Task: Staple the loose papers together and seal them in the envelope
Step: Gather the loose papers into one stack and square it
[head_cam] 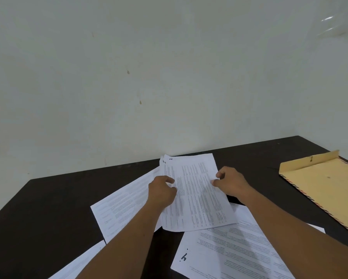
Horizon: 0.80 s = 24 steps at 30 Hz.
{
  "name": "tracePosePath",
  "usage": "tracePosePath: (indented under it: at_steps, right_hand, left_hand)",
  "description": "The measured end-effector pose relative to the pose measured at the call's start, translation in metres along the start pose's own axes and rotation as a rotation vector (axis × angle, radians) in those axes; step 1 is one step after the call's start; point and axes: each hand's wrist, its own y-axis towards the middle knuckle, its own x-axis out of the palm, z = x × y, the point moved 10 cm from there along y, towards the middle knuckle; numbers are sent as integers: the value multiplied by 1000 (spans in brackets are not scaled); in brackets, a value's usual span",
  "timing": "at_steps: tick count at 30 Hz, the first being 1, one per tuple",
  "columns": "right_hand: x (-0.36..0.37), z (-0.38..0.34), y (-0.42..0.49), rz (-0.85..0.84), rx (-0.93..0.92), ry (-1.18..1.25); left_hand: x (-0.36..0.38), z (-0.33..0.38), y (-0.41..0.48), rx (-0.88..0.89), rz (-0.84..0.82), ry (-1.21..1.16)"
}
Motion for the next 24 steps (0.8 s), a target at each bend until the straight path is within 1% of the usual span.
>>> tracePosePath:
  at_steps: [4, 7, 12, 15, 18, 21, 22, 24]
  right_hand:
    - [2, -10, -1, -4, -45, 195]
    - [-4, -20, -4, 0, -89, 303]
    - [-21, -64, -17, 13, -183, 447]
    - [-18, -95, -27, 8, -220, 476]
    - [-2, -122, -45, 7, -228, 476]
    - [27, -130, -69, -23, -116, 419]
    - [42, -129, -79, -68, -64, 331]
    - [72, -124, -102, -169, -1, 57]
  left_hand:
    - [-1, 1, 4, -35, -34, -88]
    - [-7, 6, 5, -1, -67, -164]
    - [-54, 24, 3, 134, 10, -170]
    - [-89, 15, -2, 121, 6, -169]
    - [-128, -9, -14, 85, 25, -172]
    - [-176, -47, -30, 9, 130, -269]
    - [-190, -61, -37, -27, 157, -318]
    - [-214, -86, -53, -79, 203, -379]
